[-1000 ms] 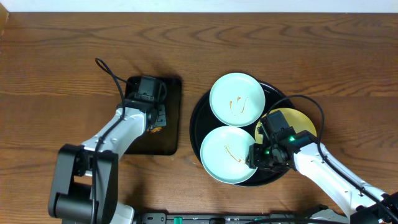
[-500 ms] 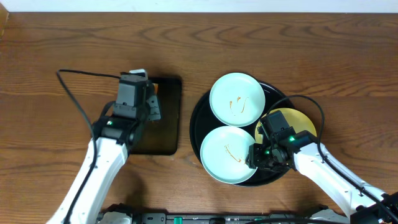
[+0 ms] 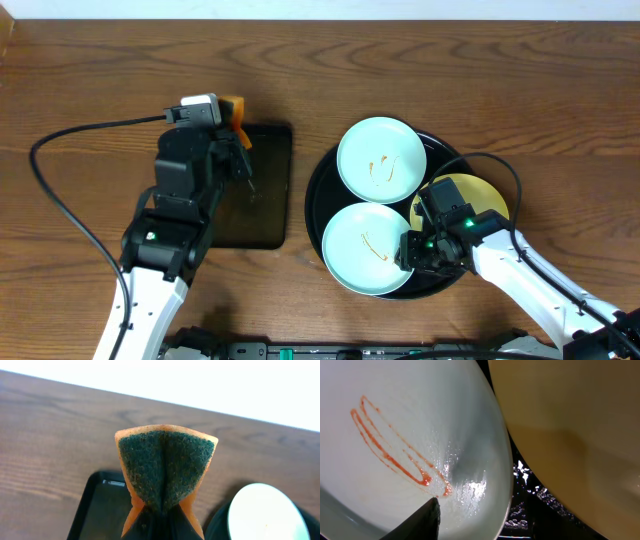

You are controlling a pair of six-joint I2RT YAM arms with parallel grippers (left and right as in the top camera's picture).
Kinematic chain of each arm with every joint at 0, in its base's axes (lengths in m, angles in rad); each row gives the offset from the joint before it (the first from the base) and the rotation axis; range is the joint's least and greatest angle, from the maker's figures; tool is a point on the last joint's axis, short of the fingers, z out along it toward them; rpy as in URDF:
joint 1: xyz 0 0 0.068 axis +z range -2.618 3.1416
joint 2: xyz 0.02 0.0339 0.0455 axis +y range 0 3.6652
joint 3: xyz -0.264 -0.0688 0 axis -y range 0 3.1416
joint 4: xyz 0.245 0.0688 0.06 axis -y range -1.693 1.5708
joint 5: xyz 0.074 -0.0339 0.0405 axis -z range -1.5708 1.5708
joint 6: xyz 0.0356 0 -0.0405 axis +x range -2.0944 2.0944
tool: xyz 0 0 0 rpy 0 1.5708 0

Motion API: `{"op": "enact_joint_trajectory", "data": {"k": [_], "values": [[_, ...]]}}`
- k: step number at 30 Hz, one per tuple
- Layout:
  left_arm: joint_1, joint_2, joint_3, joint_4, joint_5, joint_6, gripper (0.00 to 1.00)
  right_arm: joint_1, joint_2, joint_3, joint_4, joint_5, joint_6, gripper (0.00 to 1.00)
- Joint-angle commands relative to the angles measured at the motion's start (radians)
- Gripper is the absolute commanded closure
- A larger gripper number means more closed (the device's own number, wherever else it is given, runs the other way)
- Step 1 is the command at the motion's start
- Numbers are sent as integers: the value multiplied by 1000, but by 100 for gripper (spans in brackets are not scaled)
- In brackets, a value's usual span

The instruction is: Clean dirty plates on tray and stack at the side

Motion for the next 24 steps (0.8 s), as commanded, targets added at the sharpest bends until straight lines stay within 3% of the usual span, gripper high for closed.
{"op": "enact_joint_trajectory", "data": {"k": [1,13,24], "values": [[-1,-35,1,45,-2,2,92,13,4,-6,2,3,12,47],[-1,-37,1,76,-2,2,93,13,4,-6,2,3,12,47],[-2,67,0,-5,-2,-11,92,13,4,-6,2,3,12,47]]}}
